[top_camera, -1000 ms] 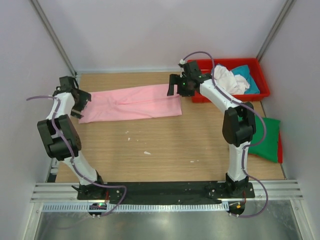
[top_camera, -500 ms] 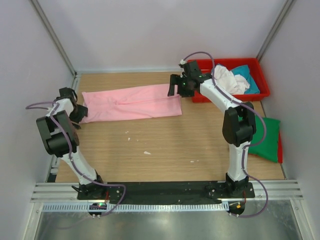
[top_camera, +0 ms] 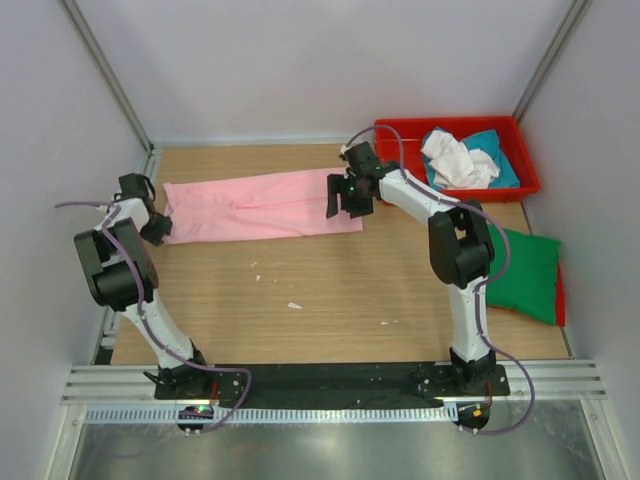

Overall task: Fold and stack the t-shirts
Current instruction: Fold the tshirt

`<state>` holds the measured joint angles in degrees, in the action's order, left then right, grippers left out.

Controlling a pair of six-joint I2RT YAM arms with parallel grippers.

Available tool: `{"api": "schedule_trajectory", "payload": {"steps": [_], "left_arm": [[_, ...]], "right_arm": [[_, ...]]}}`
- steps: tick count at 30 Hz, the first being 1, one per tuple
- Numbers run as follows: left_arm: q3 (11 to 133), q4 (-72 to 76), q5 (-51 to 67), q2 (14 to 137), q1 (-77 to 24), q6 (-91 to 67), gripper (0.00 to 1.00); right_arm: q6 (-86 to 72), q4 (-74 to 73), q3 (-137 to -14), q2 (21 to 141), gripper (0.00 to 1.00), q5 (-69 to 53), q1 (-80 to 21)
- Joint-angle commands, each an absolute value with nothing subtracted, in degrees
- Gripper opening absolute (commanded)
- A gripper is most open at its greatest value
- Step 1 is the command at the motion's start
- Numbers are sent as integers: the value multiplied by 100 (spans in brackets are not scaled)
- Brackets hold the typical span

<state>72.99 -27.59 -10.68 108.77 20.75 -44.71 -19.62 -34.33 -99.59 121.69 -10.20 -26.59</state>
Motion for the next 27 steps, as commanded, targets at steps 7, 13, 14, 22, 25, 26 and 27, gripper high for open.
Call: {"api": "schedule_trajectory", "payload": {"steps": [7,13,14,22,25,26,27], "left_arm": [[7392,-2057,-608,10934,2083,-2876,24],[7374,-2118,-676,10837,2074,-2172,14],[7374,-2214,-816,10828,2083,-1988,13],[7251,-2461,-1125,10784,2083,-1424,25],[7242,-2522,-1221,10740,2083,-1362,34],[7251,-2540,-1239,10732,2083,-1319,37],[7294,-2566,-1265,10714,2074,-1301,41]], "right_arm": [[-1899,-3419,-9905,12366,70,-844,-2760],[-1846,-3463,-9738,12410,68,-642,-2777],[-1837,-3506,-9730,12419,68,-616,-2777],[-1793,-3498,-9528,12428,67,-536,-2777],[-1793,-3481,-9449,12463,67,-536,-2777],[-1784,-3480,-9431,12454,67,-545,-2777],[-1784,-3489,-9387,12463,66,-528,-2786]]}}
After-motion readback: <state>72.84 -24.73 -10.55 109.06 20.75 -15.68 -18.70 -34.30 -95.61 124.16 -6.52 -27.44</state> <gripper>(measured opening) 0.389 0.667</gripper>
